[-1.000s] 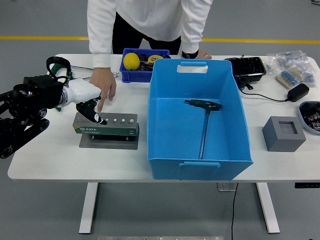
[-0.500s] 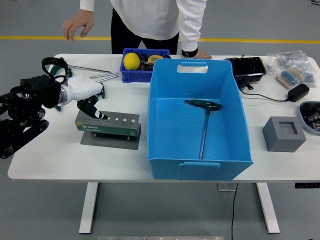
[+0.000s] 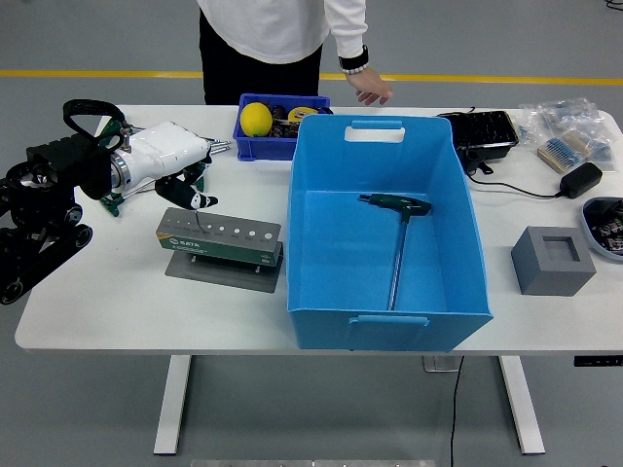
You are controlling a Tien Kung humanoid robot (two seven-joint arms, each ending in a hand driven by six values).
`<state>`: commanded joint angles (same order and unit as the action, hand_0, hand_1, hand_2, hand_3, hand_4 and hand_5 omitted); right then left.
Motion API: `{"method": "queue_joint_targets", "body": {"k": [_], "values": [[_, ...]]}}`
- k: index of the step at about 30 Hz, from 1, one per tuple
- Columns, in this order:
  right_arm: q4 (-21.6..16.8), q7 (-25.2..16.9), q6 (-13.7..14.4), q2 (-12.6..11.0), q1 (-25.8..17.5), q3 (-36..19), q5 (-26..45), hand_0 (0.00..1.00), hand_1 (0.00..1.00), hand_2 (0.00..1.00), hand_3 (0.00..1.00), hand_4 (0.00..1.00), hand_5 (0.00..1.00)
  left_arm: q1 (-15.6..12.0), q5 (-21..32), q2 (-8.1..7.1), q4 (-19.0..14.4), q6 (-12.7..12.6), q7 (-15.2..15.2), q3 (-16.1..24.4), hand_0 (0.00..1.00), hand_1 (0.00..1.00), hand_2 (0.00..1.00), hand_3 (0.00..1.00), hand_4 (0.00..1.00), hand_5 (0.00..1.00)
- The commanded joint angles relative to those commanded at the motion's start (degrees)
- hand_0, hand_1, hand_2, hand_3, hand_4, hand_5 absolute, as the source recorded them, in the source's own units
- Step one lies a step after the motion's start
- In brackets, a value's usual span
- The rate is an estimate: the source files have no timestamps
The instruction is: Lift tool from toolbox,place it in box,lift tool from toolbox,place it in box
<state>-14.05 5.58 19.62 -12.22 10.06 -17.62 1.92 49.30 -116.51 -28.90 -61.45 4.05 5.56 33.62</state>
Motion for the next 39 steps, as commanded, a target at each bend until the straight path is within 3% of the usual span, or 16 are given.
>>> {"method": "queue_joint_targets", "body": {"k": [18, 25, 32, 39], "values": [[-0.02, 0.15, 0.06, 0.24, -0.47, -0.22, -0.29, 0.677, 0.643, 0.716, 0.556, 0.788, 0.718, -1.14, -0.23, -1.54, -7.6, 0.61, 0.31, 7.46, 0.024, 0.002, 0.022, 0.068, 0.738, 0.491], [-0.04, 0.16, 0.04, 0.28, -0.5, -0.18, -0.31, 0.678, 0.643, 0.716, 0.557, 0.788, 0.718, -1.78, 1.94, -1.22, -10.69, 0.55, -0.02, 11.2, 0.023, 0.002, 0.017, 0.064, 0.735, 0.494], [-0.03, 0.21, 0.01, 0.3, -0.41, -0.24, -0.44, 0.677, 0.643, 0.716, 0.556, 0.788, 0.718, -2.77, 4.99, 2.24, -16.54, -2.46, -0.16, 14.9, 0.023, 0.002, 0.016, 0.064, 0.734, 0.495], [-0.07, 0.25, 0.02, 0.32, -0.23, -0.32, -0.66, 0.678, 0.643, 0.716, 0.557, 0.787, 0.717, -2.27, 6.51, 7.33, -17.4, -2.84, 0.17, 10.19, 0.026, 0.002, 0.017, 0.063, 0.721, 0.509]]}}
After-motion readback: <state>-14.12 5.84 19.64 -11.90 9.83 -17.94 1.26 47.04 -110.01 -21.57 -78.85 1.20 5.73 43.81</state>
